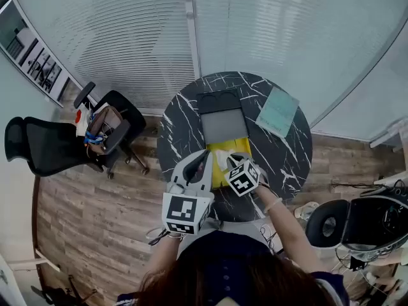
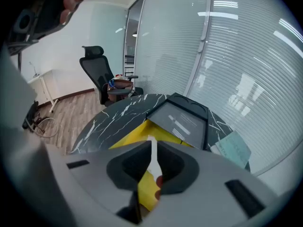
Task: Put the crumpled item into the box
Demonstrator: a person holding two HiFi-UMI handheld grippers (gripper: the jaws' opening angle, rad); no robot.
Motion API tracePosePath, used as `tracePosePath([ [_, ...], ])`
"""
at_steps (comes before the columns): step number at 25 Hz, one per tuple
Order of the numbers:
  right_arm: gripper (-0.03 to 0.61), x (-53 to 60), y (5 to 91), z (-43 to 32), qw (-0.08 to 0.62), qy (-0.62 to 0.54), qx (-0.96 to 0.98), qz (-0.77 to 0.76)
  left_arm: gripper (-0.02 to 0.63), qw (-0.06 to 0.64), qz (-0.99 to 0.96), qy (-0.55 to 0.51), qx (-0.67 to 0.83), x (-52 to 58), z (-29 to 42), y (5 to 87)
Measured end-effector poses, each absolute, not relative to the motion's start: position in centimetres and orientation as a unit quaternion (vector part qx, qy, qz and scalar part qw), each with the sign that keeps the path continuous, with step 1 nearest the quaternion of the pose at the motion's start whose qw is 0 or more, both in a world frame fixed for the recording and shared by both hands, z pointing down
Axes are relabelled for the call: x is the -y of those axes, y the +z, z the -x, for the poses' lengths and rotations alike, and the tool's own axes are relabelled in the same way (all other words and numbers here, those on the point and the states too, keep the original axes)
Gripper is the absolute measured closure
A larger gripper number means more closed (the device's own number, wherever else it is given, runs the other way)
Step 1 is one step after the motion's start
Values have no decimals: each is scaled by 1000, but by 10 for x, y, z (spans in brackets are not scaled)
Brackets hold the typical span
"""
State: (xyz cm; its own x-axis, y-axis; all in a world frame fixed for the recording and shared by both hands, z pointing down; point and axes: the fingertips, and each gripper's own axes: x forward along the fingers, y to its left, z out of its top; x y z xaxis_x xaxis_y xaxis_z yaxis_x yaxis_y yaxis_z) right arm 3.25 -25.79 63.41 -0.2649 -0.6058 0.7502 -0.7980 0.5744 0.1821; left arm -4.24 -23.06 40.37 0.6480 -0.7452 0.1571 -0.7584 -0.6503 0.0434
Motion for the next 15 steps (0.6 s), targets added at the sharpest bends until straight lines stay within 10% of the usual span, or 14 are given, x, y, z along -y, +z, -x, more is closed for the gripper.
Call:
tracePosePath([
  [15,538,242,580,-32,357,102,763,-530,588,45,-925,58,373,214,53,404],
])
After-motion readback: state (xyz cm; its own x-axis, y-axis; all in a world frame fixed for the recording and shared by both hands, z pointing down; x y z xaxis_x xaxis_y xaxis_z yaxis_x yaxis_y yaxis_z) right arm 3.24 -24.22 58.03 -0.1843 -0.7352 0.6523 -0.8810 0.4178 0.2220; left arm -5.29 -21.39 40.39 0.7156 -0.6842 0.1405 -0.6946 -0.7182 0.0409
